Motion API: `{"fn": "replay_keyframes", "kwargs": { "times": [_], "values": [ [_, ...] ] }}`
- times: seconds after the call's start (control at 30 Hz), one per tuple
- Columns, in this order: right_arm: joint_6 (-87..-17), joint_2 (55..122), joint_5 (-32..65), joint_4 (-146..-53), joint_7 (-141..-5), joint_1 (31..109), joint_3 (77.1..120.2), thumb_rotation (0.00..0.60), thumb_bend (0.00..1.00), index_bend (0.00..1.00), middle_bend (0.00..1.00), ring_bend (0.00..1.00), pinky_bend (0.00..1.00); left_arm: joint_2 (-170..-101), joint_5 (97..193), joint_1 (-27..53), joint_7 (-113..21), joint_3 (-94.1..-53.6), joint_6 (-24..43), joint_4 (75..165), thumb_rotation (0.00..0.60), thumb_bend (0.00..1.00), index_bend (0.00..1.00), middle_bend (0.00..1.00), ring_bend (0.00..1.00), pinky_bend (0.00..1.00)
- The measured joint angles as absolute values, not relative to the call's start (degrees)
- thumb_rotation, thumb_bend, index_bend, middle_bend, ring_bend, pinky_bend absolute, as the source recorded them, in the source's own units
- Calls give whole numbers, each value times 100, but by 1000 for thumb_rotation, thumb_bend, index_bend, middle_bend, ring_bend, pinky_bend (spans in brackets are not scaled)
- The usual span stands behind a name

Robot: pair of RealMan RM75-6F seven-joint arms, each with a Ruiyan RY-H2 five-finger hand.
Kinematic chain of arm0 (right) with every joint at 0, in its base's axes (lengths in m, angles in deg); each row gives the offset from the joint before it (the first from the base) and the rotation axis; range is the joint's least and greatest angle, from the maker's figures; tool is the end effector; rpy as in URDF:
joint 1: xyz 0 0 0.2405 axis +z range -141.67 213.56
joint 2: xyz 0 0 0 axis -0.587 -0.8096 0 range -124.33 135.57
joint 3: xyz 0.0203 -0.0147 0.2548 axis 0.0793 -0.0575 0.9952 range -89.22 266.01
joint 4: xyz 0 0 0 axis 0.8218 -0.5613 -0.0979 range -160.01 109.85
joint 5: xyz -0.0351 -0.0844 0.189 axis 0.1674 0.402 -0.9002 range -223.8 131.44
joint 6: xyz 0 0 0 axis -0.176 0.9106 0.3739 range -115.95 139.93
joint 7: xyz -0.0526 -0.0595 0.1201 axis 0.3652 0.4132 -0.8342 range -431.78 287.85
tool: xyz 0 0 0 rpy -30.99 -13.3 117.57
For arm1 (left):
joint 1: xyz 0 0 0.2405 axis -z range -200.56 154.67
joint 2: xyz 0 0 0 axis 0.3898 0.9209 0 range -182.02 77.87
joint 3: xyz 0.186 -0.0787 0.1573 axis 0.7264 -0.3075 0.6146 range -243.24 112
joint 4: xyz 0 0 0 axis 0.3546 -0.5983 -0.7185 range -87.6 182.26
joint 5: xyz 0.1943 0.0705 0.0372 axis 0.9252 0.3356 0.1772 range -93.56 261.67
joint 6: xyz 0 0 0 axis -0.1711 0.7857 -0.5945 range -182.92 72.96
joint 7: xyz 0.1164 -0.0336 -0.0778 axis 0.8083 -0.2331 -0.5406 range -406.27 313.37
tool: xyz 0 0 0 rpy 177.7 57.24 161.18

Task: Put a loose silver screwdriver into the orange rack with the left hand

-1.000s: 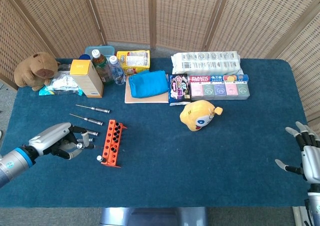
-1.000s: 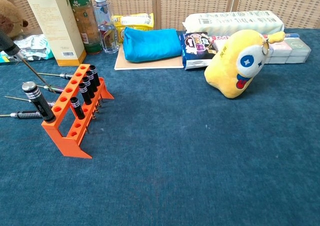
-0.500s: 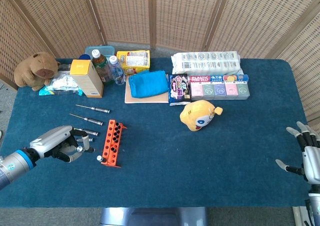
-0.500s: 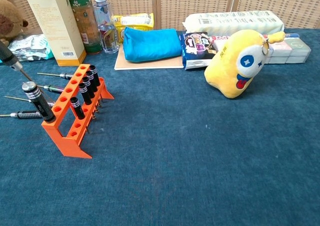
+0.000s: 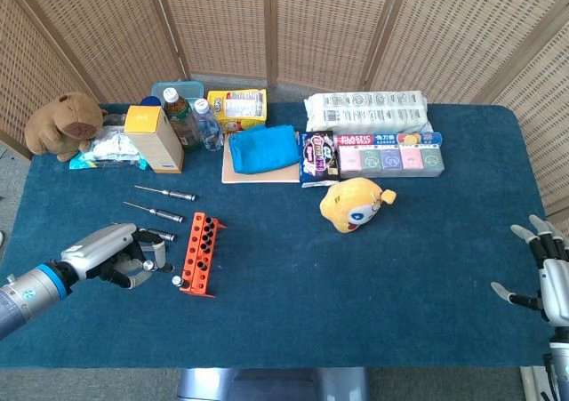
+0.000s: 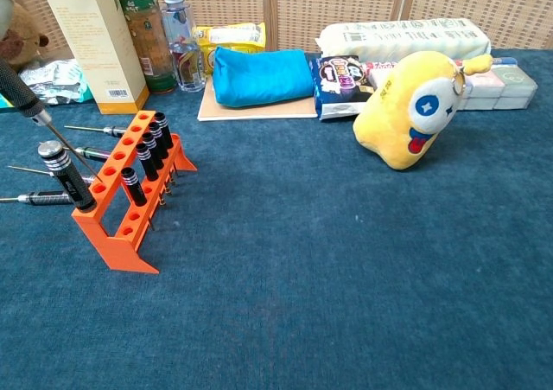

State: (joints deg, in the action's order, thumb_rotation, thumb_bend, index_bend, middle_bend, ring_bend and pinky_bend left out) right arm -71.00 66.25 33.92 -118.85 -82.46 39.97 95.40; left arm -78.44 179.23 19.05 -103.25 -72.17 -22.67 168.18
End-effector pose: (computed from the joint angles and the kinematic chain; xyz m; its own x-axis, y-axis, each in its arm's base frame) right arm -0.3217 -0.1906 0.1879 0.2401 0.0479 0.9696 -0.9676 0.0920 0.2351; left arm -0.1342 0.2665 0.1920 0.0328 0.7110 0.7025 0.9895 -0.1221 0.0774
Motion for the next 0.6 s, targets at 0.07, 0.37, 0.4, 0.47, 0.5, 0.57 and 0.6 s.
{"fn": "replay_keyframes", "kwargs": {
  "times": [0.07, 0.37, 0.4, 0.47, 0.5, 0.57, 0.6],
  "values": [
    [-7102, 6620, 3393, -11887, -8252, 3995, 9542, 600, 24, 177, 61, 0, 0, -7837, 17882, 1913, -10277, -7217, -2276, 16835, 600, 417, 532, 1000, 996, 973],
    [-7145, 6602, 3404, -11920, -8253, 3975, 9550, 600, 24, 177, 60, 0, 0, -7871, 17773, 1958, -10171, -7198, -2377, 16841, 600, 417, 532, 1000, 996, 973],
    [-7143, 6598, 3399, -11925, -8255, 3973, 9551, 600, 25, 177, 60, 0, 0, -7883, 17762, 1969, -10160, -7201, -2388, 16844, 600, 417, 532, 1000, 996, 973],
    [-7143, 6592, 3383, -11934, -8247, 3969, 9556, 600, 25, 177, 60, 0, 0, -7896, 17756, 1987, -10121, -7204, -2412, 16853, 600, 416, 531, 1000, 996, 973],
    [-7148, 6588, 3378, -11942, -8240, 3966, 9560, 600, 25, 177, 60, 0, 0, -7899, 17751, 1994, -10096, -7206, -2424, 16859, 600, 416, 531, 1000, 996, 973],
    [-7159, 6581, 3379, -11953, -8246, 3961, 9564, 600, 25, 177, 60, 0, 0, -7909, 17711, 2012, -10037, -7209, -2460, 16876, 600, 416, 532, 1000, 996, 973],
    [-7165, 6575, 3385, -11959, -8252, 3957, 9563, 600, 25, 177, 61, 0, 0, -7912, 17689, 2019, -10014, -7210, -2477, 16882, 600, 416, 532, 1000, 996, 973]
  ]
}}
